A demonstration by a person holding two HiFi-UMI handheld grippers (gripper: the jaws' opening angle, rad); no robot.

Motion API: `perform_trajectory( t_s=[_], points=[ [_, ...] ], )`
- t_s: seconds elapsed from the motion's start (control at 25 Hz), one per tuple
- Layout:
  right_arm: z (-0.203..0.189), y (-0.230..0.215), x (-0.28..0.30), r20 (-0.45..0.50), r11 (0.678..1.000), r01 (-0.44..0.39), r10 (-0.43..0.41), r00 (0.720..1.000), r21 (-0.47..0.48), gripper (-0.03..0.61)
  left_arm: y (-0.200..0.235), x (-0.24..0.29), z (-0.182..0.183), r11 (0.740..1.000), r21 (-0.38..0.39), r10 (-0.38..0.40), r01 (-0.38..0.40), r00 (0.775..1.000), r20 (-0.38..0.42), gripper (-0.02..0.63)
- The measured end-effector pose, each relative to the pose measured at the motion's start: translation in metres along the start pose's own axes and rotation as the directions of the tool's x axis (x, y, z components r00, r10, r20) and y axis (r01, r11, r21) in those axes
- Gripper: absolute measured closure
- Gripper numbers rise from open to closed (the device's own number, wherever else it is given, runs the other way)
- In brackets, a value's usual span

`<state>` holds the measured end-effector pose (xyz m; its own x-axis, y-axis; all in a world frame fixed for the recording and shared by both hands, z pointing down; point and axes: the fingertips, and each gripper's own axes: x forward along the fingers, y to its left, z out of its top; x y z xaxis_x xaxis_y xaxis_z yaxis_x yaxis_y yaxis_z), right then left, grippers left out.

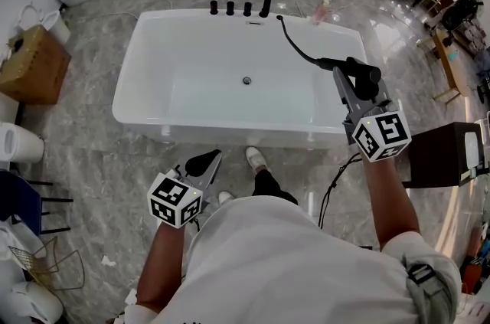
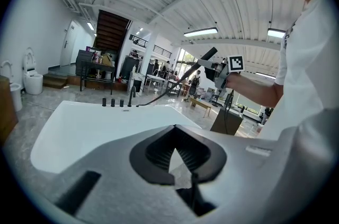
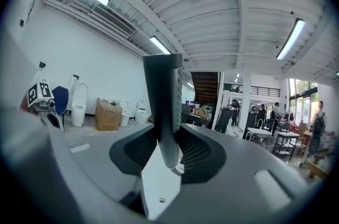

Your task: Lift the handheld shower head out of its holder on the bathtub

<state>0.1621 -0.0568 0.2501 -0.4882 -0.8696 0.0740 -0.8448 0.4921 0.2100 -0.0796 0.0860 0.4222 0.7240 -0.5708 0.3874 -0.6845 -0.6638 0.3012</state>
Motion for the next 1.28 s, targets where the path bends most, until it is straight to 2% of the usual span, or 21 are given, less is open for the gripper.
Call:
perform_trajectory(
  t_s=[1.28],
  points=[
    [-0.0036,0.0066,-0.0012,-0.015,1.000,-0.011,0.011,1.000,-0.001,0.433,-0.0021,-0.0067,-0.0034,1.000,-0.006,0.007,-0.007,1.000,0.003,0.606]
  ],
)
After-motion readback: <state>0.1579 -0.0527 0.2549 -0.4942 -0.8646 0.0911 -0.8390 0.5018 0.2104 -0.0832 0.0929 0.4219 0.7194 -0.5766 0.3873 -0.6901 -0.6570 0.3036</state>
